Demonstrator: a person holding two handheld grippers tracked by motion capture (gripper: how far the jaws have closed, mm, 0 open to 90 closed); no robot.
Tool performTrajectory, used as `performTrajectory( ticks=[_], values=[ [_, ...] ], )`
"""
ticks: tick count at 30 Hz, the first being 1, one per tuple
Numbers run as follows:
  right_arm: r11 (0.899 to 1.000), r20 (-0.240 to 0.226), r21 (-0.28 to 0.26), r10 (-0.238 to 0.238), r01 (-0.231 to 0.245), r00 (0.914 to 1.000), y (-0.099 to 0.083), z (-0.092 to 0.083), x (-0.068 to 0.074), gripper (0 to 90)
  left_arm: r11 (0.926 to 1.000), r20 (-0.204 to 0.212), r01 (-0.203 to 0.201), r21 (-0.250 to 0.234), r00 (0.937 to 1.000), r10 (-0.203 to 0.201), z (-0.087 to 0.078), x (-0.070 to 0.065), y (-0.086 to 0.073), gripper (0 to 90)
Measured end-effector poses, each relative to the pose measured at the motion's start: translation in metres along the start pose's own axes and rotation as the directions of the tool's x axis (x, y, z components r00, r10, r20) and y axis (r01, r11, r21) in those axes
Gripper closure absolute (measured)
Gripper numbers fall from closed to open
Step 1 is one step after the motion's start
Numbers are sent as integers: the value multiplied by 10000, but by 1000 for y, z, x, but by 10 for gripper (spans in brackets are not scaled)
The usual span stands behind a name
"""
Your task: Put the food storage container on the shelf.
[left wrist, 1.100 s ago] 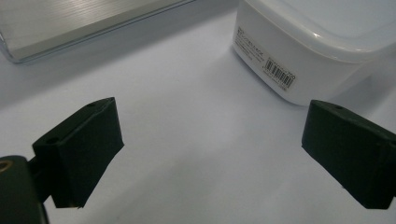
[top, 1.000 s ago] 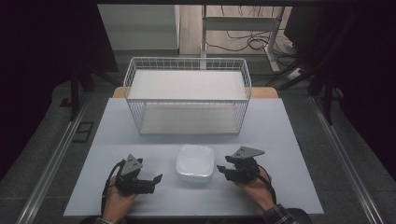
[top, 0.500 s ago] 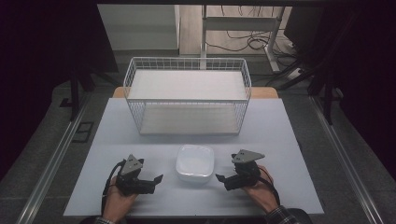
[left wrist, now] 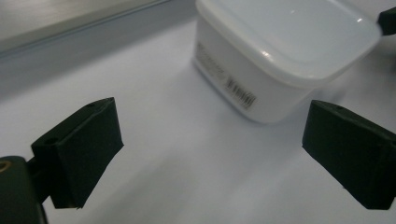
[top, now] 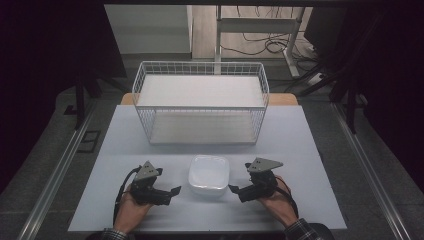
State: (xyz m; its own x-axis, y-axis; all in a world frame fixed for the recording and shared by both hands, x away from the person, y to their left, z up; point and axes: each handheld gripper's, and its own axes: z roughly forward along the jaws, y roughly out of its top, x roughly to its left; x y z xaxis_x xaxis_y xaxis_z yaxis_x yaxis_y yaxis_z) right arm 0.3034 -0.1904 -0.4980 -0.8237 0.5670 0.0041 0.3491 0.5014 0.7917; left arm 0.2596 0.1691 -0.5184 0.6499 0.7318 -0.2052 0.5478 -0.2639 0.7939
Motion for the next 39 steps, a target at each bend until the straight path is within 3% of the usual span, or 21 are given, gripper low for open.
performTrajectory(
  ticks=[3,7,11,18,22,27,31,32,33,34,35,38,39],
  values=[
    [10000,-154,16,54,-54,9999,2,1,0,30,9999,435,154,-70,9989,-150,3,2,4,44],
    [9997,-318,10,258,-258,9992,7,6,2,20,9998,973,42,-188,9953,-23,11,-1,14,46],
    [9982,-591,-21,592,-594,9965,11,8,2,13,9998,983,-201,-44,9949,205,20,-4,22,57],
    [9965,-560,-83,828,-834,9950,22,9,5,0,9986,1135,-530,53,9922,521,38,-8,41,64],
    [9934,-723,269,1129,-1112,9910,30,14,5,0,9982,1265,-575,167,9904,549,46,-9,48,57],
    [9895,-805,975,1143,-1063,9902,34,28,7,2,9970,1348,-619,466,9893,552,57,-10,51,55],
    [9734,-1305,1333,2034,-1861,9704,32,31,4,70,9971,1690,-450,619,9850,340,54,-12,48,98],
    [9686,-1517,1436,2244,-2032,9626,31,30,3,94,9970,1924,-328,703,9811,187,53,-13,47,127],
    [9603,-1619,1628,2526,-2266,9539,30,30,4,92,9963,1968,-303,800,9803,140,52,-13,47,141],
    [9603,-1619,1628,2526,-2266,9539,30,30,4,92,9963,1968,-303,800,9803,140,52,-13,47,147],
    [9530,-1715,1783,2751,-2448,9460,29,30,4,105,9956,2010,-144,928,9796,-45,49,-13,46,147],
    [9471,-1740,1843,2946,-2628,9396,28,23,3,242,9944,1975,102,1056,9798,-310,41,-13,44,258],
    [9469,-1620,1719,2993,-2718,9403,28,17,3,353,9948,1851,248,992,9818,-429,33,-12,43,369]
  ],
)
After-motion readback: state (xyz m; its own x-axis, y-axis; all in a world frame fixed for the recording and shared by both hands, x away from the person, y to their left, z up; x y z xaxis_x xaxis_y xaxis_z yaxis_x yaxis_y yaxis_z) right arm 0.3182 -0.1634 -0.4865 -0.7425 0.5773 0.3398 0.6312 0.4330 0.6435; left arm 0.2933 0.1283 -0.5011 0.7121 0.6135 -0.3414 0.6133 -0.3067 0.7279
